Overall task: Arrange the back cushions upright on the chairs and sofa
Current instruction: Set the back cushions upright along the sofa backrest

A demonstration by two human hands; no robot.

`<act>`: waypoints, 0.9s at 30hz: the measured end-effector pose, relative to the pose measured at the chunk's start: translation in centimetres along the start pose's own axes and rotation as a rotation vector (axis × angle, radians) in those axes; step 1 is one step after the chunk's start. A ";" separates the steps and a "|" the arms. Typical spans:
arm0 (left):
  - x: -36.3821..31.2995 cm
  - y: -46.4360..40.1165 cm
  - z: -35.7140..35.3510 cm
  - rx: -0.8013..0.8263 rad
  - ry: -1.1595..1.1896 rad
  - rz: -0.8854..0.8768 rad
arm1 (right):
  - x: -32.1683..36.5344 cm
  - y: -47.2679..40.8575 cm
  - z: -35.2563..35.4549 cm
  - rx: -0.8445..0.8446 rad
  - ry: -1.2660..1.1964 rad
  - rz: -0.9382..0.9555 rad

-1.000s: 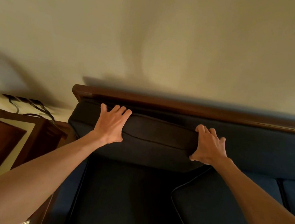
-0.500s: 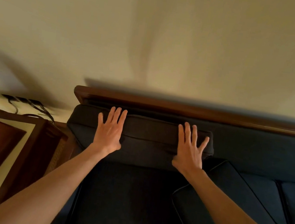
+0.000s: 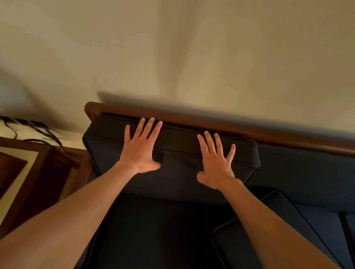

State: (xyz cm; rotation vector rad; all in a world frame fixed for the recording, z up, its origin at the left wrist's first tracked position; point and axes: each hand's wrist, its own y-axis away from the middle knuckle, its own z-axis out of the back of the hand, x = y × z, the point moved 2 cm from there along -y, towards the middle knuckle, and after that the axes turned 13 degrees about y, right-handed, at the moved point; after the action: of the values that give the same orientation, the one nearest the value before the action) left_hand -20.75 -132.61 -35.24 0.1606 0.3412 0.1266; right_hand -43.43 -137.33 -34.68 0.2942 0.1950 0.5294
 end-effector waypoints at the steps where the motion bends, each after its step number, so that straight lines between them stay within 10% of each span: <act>1: -0.1 -0.1 0.0 0.016 -0.003 0.005 | -0.1 0.0 0.1 0.022 -0.004 0.006; 13: -4.9 3.8 1.6 0.172 0.085 0.113 | -0.6 5.9 3.4 0.100 -0.155 -0.008; 27: -32.3 12.8 2.0 0.184 0.381 -0.252 | -14.7 27.8 2.9 -0.080 -0.455 -0.274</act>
State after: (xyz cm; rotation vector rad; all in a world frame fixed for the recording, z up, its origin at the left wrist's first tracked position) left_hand -51.49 -125.22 -20.75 0.2745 0.7498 -0.1269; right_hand -68.07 -122.82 -21.38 0.2970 -0.2258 0.1890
